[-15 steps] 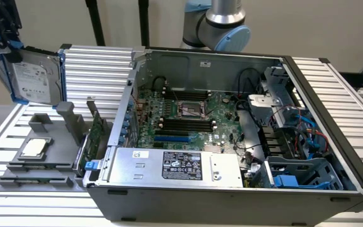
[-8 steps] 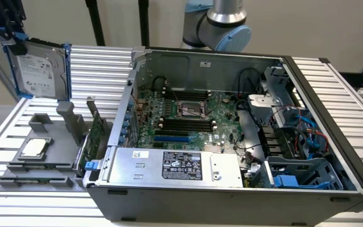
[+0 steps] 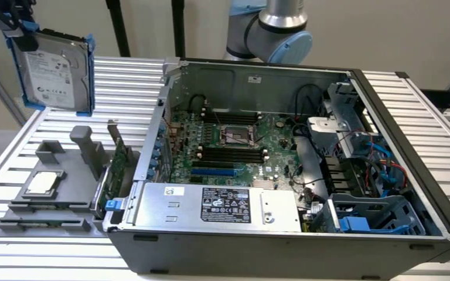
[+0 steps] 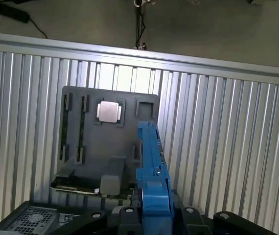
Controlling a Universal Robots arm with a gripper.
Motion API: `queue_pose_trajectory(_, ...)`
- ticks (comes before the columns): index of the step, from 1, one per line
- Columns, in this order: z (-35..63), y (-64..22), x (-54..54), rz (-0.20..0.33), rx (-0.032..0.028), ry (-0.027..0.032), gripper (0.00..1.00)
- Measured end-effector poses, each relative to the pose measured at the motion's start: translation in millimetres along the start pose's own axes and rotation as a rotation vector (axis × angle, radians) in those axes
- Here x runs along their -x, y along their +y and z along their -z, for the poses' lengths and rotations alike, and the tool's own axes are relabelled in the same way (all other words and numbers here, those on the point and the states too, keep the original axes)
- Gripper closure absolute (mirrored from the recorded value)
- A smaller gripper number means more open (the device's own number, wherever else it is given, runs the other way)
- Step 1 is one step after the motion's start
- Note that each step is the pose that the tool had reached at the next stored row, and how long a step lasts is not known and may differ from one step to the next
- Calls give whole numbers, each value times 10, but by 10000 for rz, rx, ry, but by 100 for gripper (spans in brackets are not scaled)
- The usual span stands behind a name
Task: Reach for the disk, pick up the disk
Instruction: 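Pick up the disk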
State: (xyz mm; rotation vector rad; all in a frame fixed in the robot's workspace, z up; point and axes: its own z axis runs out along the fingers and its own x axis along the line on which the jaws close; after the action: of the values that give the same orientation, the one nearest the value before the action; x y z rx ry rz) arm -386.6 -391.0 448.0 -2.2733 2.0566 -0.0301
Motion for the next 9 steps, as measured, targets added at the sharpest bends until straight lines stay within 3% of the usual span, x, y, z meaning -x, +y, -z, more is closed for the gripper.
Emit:
queue_pose_trajectory(5, 177, -173, -32, 26, -9, -104, 67)
queue_pose_trajectory(9, 283, -361, -80, 22, -19, -198, 67)
